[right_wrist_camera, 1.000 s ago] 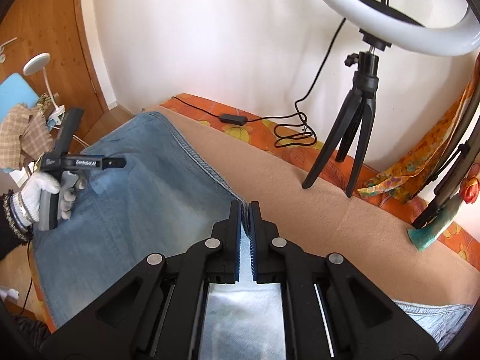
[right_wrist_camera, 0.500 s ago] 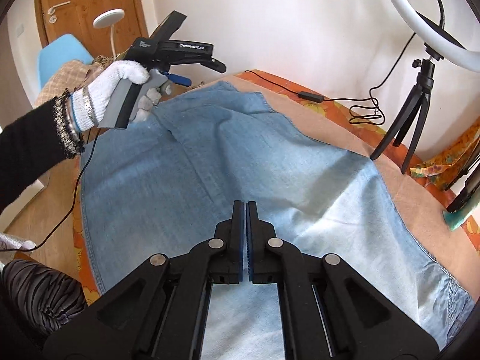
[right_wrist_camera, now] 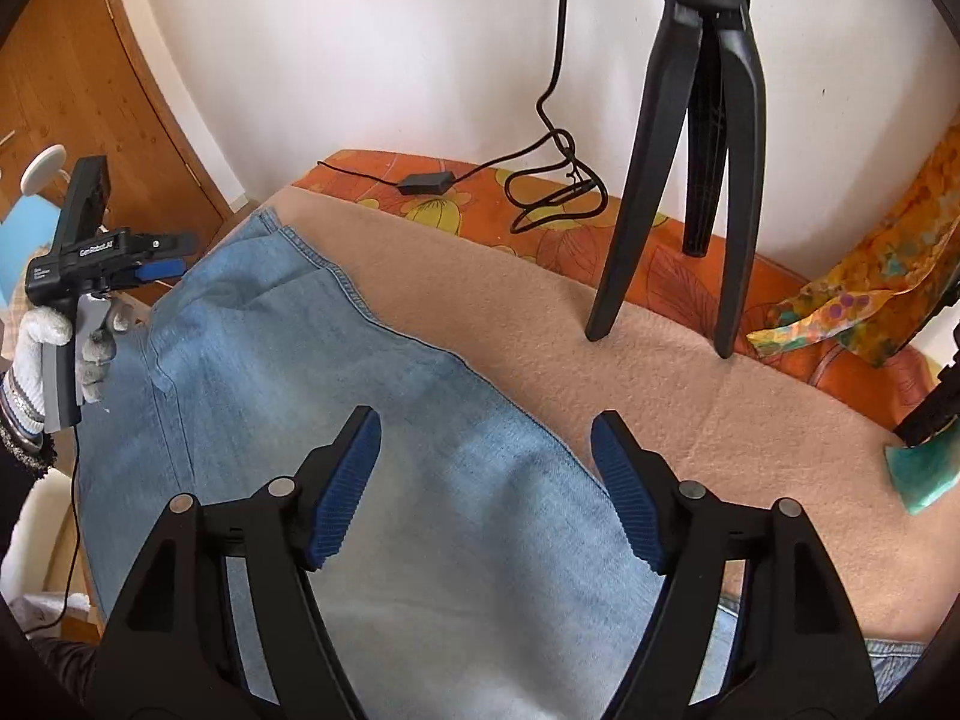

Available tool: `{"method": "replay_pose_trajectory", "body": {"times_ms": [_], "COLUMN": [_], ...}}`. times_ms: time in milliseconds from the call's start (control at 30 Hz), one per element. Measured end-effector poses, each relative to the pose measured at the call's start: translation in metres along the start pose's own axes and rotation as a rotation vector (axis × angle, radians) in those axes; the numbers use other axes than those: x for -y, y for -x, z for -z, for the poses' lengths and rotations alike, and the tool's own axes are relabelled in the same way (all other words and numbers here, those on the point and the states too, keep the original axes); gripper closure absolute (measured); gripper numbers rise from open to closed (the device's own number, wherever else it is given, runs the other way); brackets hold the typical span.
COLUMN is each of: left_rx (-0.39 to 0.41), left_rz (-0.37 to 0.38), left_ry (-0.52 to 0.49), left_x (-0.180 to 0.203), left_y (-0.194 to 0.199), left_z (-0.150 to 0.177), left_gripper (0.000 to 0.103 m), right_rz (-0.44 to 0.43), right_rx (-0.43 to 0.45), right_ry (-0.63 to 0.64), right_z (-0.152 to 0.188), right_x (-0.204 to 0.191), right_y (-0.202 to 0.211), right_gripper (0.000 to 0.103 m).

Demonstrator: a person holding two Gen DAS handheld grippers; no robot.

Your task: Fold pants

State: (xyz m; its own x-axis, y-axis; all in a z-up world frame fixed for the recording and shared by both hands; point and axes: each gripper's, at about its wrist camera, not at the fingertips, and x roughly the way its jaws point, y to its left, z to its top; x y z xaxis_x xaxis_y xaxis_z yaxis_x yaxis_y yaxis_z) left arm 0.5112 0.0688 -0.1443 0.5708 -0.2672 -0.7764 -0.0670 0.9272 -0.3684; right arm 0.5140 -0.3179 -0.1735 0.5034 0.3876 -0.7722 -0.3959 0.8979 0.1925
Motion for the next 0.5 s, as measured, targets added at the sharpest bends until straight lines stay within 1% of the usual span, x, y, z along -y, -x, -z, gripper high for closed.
{"method": "replay_pose_trajectory", "body": {"times_ms": [100, 133, 167, 200, 233, 333, 433, 500], "left_rx": [-0.002, 0.0, 0.0, -0.001, -0.002, -0.025, -0.033, -0.041], "left_rz": [-0.005, -0.008, -0.007, -0.005, 0.002, 0.031, 0.039, 0.037], "left_ry": [0.014, 0.015, 0.017, 0.021, 0.029, 0.057, 0.061, 0.05], "left_x": [-0.004, -0.005, -0.005, -0.005, -0.006, -0.005, -0.001, 0.005], "left_y": [0.0, 0.0, 0.0, 0.001, 0.001, -0.001, 0.0, 0.001], "left_z": [-0.004, -0.006, -0.007, -0.008, -0.009, -0.011, -0.01, -0.009], "left_gripper": [0.011, 0.011, 0.011, 0.011, 0.011, 0.011, 0.011, 0.01], "right_rz": [-0.034, -0.044, -0.048, -0.047, -0.054, -0.085, -0.106, -0.134], "right_rx": [-0.029, -0.029, -0.031, -0.035, -0.027, 0.028, 0.107, 0.131], "right_ry": [-0.023, -0.025, -0.03, -0.038, -0.046, -0.066, -0.008, 0.049], "right_z": [0.002, 0.004, 0.007, 0.01, 0.012, 0.02, 0.031, 0.044], "right_x": [0.003, 0.001, -0.003, -0.006, -0.009, -0.024, -0.06, -0.091], "right_y": [-0.019, -0.021, -0.022, -0.02, -0.017, 0.01, 0.054, 0.081], "right_gripper": [0.028, 0.04, 0.062, 0.072, 0.092, 0.094, 0.095, 0.095]}}
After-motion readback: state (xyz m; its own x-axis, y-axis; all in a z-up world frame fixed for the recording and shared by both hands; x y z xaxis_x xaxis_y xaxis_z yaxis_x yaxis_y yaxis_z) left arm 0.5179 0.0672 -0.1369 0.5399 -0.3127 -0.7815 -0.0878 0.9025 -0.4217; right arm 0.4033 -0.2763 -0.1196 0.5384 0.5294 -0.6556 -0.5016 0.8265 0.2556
